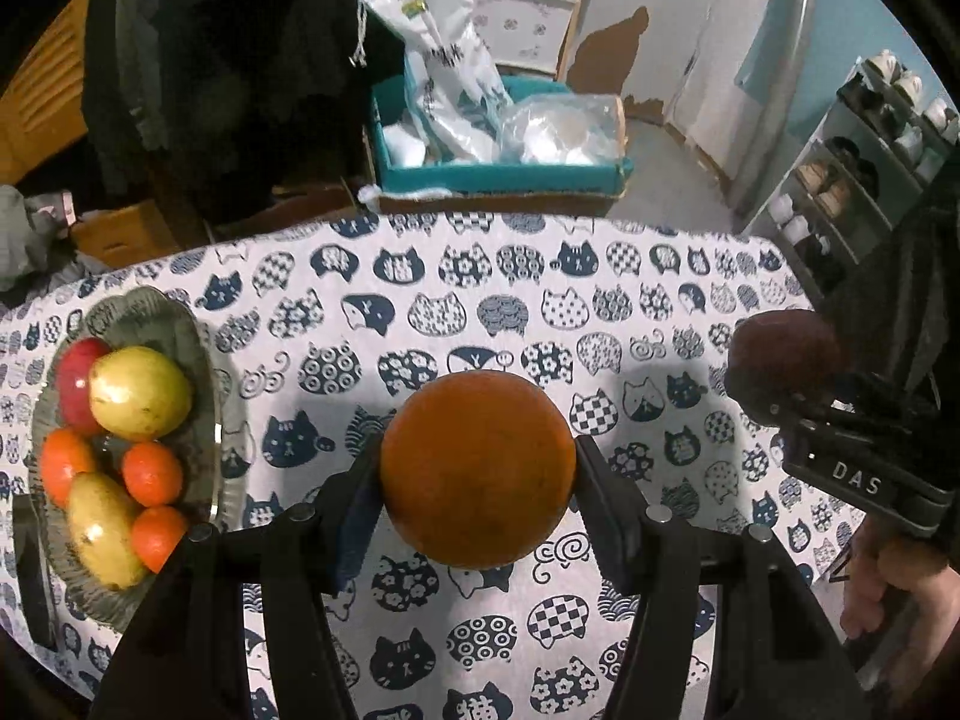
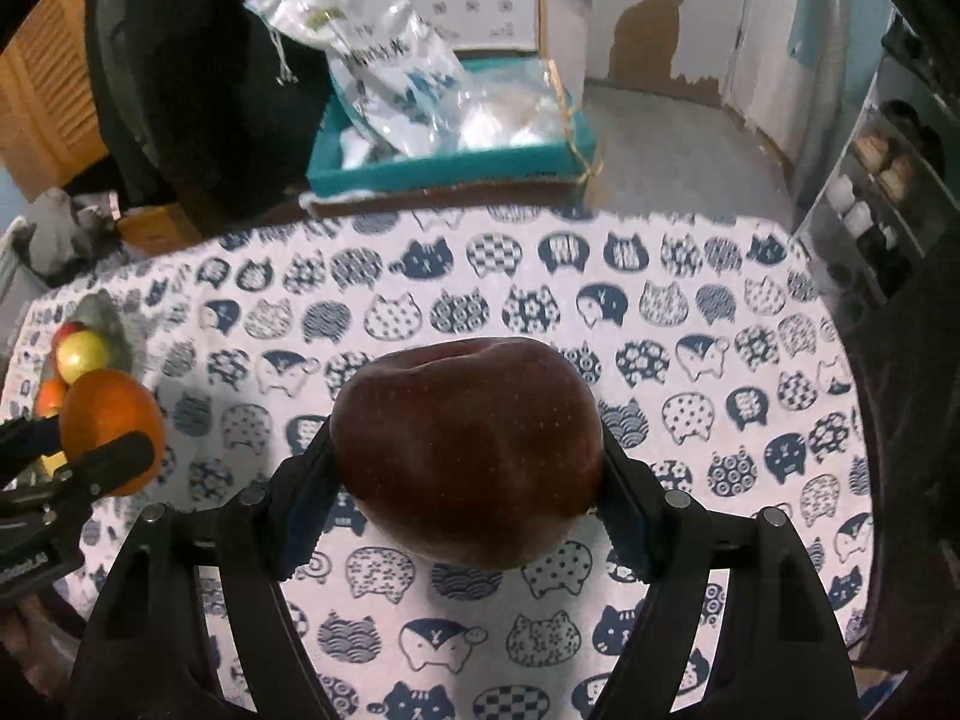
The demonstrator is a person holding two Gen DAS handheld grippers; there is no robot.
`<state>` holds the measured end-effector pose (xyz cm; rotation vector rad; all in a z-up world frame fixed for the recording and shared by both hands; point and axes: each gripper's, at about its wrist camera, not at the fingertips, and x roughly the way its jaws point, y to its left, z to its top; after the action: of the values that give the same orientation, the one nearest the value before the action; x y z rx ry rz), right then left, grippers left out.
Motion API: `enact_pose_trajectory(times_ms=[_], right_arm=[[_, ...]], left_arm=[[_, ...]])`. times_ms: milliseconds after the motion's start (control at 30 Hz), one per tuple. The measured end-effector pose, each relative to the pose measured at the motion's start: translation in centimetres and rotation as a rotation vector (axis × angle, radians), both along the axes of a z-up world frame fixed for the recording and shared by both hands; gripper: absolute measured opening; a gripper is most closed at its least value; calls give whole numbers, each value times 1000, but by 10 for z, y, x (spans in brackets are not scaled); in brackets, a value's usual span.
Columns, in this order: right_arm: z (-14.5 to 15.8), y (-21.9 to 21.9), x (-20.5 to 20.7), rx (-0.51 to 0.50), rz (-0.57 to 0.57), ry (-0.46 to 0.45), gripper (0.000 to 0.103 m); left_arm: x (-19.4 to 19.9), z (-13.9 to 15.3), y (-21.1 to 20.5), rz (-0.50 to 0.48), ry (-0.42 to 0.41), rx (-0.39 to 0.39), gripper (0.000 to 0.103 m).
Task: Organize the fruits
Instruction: 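Carry the orange in the left tool and apple in the right tool over the bowl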
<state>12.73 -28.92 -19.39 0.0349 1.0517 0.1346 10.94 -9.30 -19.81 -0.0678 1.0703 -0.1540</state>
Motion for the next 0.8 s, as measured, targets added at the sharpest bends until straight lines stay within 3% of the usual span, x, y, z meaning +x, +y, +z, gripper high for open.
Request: enact_pose_trajectory(times_ms=[800], right_arm=[[100,48,-40,20,122,-201,77]], left_arm=[[-41,84,46,38,-165,-34,62]])
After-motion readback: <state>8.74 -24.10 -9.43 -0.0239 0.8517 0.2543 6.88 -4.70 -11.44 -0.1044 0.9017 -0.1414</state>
